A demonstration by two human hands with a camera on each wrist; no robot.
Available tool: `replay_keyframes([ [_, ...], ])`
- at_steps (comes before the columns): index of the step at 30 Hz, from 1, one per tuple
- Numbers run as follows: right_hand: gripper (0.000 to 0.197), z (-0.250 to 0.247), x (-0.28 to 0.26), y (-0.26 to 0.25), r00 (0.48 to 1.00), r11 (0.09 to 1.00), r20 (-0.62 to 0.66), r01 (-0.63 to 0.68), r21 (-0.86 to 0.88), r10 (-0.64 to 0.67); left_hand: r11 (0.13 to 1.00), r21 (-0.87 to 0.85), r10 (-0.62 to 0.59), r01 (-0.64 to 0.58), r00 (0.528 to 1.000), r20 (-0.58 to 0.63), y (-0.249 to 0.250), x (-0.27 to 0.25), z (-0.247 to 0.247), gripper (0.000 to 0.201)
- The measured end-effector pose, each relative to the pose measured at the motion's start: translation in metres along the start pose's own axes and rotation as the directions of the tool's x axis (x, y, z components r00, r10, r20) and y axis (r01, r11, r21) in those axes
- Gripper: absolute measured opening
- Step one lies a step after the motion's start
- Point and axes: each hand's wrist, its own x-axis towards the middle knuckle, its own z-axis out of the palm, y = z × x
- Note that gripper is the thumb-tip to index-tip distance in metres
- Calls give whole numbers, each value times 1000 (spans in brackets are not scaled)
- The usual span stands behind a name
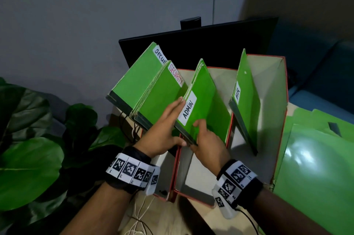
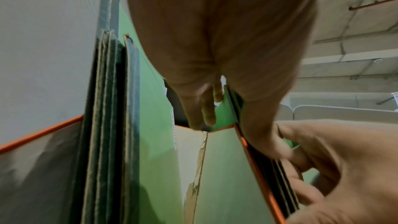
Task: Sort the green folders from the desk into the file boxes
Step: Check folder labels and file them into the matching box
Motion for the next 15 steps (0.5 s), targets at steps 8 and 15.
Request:
replay_keyframes([
  [8,19,-1,0,4,998,999,-42,-37,16,38,990,142,46,-5,956,-289,8,6,17,87],
  [15,21,-17,-20,16,994,993,-62,99,69,-94,972,222,163,-76,900,-405,41,8,20,70],
])
